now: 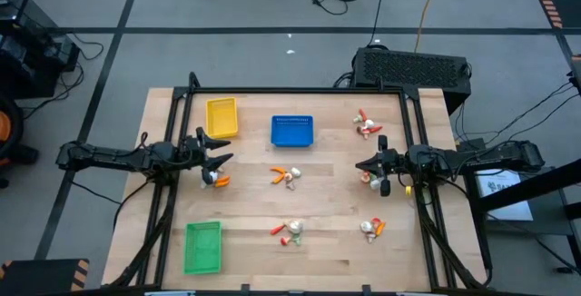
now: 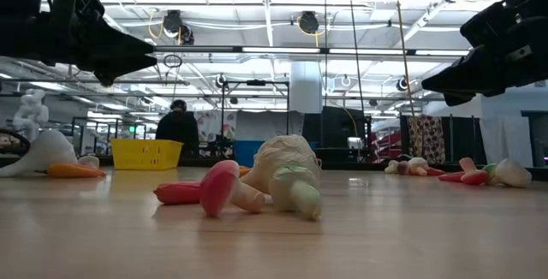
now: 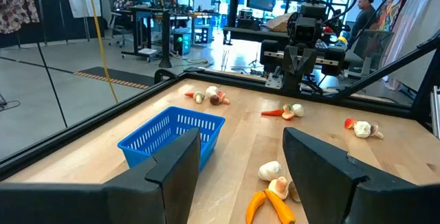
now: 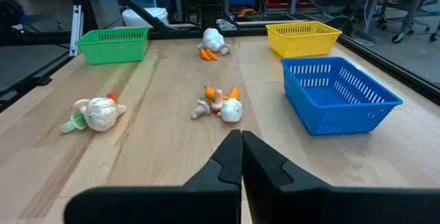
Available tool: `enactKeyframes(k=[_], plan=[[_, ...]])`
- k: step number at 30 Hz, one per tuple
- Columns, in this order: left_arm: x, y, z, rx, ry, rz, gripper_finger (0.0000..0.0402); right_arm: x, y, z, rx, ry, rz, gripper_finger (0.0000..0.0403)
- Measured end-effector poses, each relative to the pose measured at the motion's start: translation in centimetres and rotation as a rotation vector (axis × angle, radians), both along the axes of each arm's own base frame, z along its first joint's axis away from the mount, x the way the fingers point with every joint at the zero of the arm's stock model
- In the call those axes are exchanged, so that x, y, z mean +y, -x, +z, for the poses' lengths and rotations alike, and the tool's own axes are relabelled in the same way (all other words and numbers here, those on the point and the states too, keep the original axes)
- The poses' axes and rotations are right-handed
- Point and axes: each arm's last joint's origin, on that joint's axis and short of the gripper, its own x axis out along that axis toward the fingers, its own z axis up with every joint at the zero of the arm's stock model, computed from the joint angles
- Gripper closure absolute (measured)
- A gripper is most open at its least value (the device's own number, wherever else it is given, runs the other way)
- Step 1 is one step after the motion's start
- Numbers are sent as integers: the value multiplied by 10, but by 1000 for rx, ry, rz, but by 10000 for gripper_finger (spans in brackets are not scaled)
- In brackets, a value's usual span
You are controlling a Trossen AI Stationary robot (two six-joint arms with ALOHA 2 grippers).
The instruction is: Sort produce into baskets
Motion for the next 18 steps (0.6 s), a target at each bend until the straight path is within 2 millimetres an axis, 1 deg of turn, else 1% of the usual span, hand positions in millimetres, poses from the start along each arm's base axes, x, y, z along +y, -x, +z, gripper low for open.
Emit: enactKeyframes(k=[3, 6, 8, 12, 14, 15, 17, 18], plan=[[0, 0, 0, -4, 3, 8, 187, 0, 0, 0, -1, 9, 2, 403], [3, 1, 3, -32, 1, 91, 187, 0, 0, 1, -7, 27, 4, 403], [3, 1, 2, -17, -10, 97, 187, 0, 0, 2, -18, 26, 4, 403], [3, 1, 1, 21, -107, 117, 187, 0, -1, 9, -95, 24, 3, 403], [3, 1, 0, 39, -128, 116, 187, 0, -1, 13, -132, 44, 5, 403], [3, 1, 0, 37, -119, 116, 187, 0, -1, 14, -146, 66, 7, 403], [3, 1, 0, 4, -22, 106, 187, 0, -2, 17, -176, 103, 9, 403], [3, 1, 2, -14, -19, 109, 187, 0, -2, 19, -193, 124, 10, 403]])
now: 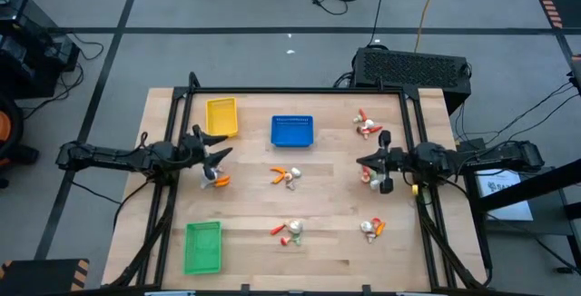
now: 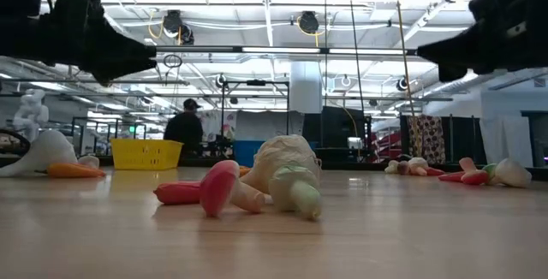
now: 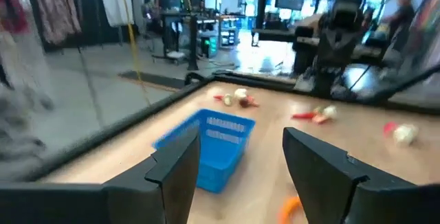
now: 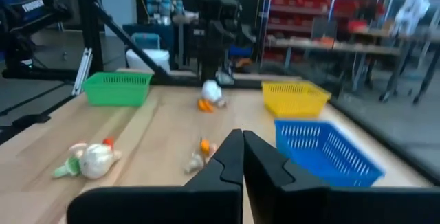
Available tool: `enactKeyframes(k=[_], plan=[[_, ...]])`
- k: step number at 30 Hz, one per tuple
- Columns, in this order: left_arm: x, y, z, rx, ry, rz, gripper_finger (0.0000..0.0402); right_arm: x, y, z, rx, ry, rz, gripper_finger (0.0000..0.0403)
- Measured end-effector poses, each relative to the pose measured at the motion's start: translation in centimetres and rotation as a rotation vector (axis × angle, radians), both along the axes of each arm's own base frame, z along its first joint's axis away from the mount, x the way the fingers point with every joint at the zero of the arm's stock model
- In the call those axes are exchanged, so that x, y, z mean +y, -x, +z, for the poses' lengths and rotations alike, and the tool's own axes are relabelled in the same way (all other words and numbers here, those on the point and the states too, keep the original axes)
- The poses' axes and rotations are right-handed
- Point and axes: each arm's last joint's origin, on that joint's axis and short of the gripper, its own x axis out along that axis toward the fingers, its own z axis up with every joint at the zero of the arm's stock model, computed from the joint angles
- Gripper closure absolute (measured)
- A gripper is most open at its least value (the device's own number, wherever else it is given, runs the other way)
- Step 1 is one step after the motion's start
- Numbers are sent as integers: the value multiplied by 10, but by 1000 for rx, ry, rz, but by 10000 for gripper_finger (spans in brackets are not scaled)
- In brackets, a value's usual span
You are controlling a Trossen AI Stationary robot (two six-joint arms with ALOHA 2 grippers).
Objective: Sort produce into baskets
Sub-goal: Put the yellow chili pepper into the yellow bin
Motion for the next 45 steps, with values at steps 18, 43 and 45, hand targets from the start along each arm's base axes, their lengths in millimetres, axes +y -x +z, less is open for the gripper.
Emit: enactKeyframes(k=[18, 43, 45], plan=[[3, 9, 37, -367, -57, 100, 187, 0, -16, 41, -264, -173, -5, 403], [-23, -93, 60, 201, -22, -332, 187, 82, -167, 103, 626, -192, -42, 403], [-27, -109, 53, 266, -19, -344, 187, 83, -168, 103, 649, -153, -57, 403]])
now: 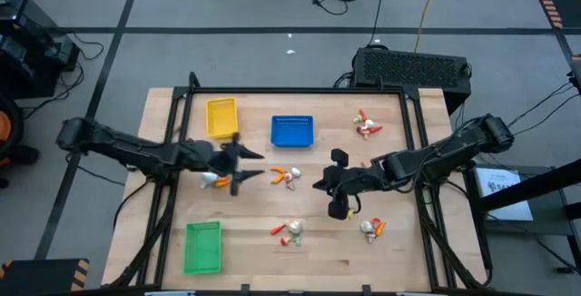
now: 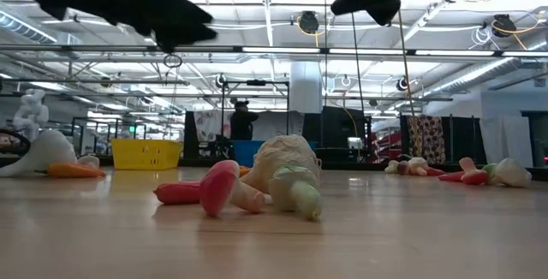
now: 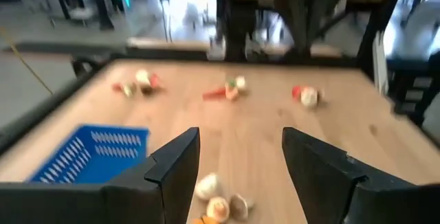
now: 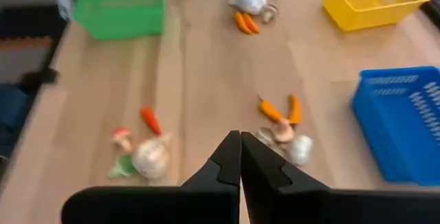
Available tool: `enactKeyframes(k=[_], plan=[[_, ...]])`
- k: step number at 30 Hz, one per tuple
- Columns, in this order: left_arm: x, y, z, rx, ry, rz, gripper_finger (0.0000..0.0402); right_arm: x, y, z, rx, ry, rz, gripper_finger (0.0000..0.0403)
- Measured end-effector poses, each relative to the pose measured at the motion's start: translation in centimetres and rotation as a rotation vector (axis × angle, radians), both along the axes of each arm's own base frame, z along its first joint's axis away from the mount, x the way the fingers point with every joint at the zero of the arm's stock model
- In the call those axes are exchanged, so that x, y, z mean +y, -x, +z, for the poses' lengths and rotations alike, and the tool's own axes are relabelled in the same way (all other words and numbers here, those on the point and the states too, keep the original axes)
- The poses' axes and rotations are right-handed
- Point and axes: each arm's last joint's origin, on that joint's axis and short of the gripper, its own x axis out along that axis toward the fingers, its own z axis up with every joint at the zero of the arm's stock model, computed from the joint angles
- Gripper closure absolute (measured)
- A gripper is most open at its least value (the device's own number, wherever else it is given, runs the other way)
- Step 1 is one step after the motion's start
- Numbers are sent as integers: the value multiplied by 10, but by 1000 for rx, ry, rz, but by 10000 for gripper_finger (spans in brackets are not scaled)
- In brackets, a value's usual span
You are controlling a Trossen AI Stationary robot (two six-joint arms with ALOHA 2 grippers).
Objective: Sort produce into baskets
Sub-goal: Put the yellow chili pepper into the yellow bin
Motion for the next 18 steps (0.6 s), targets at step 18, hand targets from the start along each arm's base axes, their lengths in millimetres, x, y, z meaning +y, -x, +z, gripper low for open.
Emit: enactKeyframes(k=[18], plan=[[-13, -59, -69, 407, 49, 69, 187, -12, -4, -2, 27, 81, 3, 403]])
